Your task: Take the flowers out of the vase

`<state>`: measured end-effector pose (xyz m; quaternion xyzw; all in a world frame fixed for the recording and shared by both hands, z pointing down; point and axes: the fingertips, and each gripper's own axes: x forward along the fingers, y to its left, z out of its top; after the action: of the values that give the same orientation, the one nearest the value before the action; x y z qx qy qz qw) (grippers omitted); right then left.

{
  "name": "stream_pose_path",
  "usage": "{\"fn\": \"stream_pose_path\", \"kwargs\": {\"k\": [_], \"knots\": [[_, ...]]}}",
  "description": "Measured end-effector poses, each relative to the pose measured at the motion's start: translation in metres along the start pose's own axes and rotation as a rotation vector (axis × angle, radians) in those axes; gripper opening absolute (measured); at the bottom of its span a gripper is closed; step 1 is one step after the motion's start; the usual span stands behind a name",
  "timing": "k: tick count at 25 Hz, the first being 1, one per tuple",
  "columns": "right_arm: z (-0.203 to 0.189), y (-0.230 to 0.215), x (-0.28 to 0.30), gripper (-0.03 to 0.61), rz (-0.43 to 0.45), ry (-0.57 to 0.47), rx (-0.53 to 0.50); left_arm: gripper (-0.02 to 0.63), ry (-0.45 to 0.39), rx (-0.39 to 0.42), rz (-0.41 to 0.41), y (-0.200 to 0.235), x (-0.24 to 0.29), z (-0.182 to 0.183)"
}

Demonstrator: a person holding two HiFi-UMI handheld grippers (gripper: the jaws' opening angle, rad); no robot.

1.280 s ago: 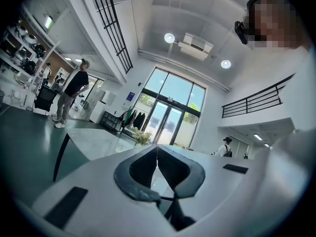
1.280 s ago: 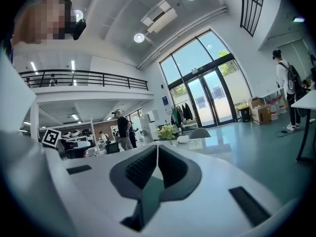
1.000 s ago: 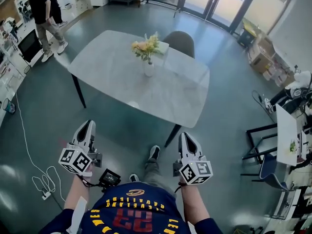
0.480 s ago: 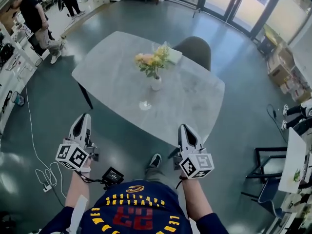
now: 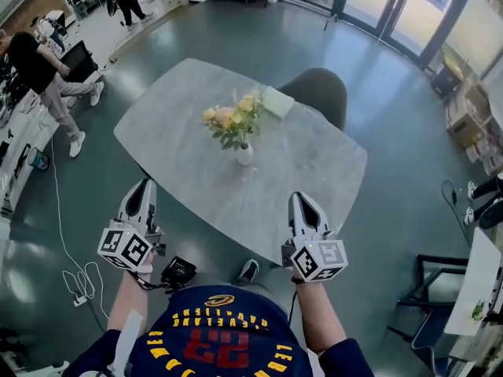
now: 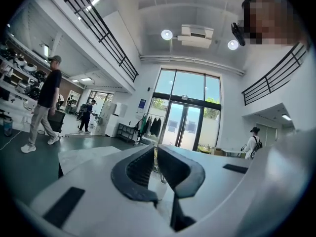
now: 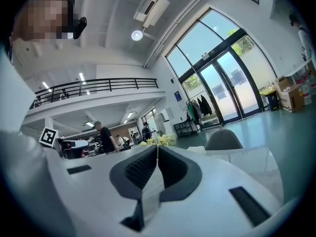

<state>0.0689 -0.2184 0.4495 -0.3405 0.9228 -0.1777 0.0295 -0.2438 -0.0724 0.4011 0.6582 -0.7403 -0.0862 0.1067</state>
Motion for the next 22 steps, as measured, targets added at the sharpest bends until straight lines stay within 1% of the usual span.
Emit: {"fn": "stream_pose_path", "kwargs": {"k": [5, 7, 10, 15, 18, 22], "knots": [[-0.001, -0.027, 0.005, 0.015, -0.033, -0.011, 0.033, 0.006, 0.042, 0.075, -0.019, -0.015, 0.039, -0.017], [-0.003, -0.035, 0.008, 0.015, -0.052, -0.009, 0.04, 0.009, 0.056, 0.088, -0.032, -0.017, 0.054, -0.023], [-0.003, -0.044, 0.009, 0.015, -0.092, -0.011, 0.04, 0.029, 0.091, 0.075, -0.072, -0.019, 0.078, -0.038], [0.001, -0.056, 0.006, 0.015, -0.179, -0.019, 0.039, 0.074, 0.158, 0.01, -0.162, -0.02, 0.12, -0.064], [0.003, -0.061, 0.006, 0.015, -0.222, -0.02, 0.033, 0.101, 0.196, 0.014, -0.182, -0.016, 0.144, -0.079], [-0.008, -0.064, 0.008, 0.015, -0.265, -0.004, 0.047, 0.132, 0.253, 0.033, -0.22, -0.015, 0.163, -0.103]]}}
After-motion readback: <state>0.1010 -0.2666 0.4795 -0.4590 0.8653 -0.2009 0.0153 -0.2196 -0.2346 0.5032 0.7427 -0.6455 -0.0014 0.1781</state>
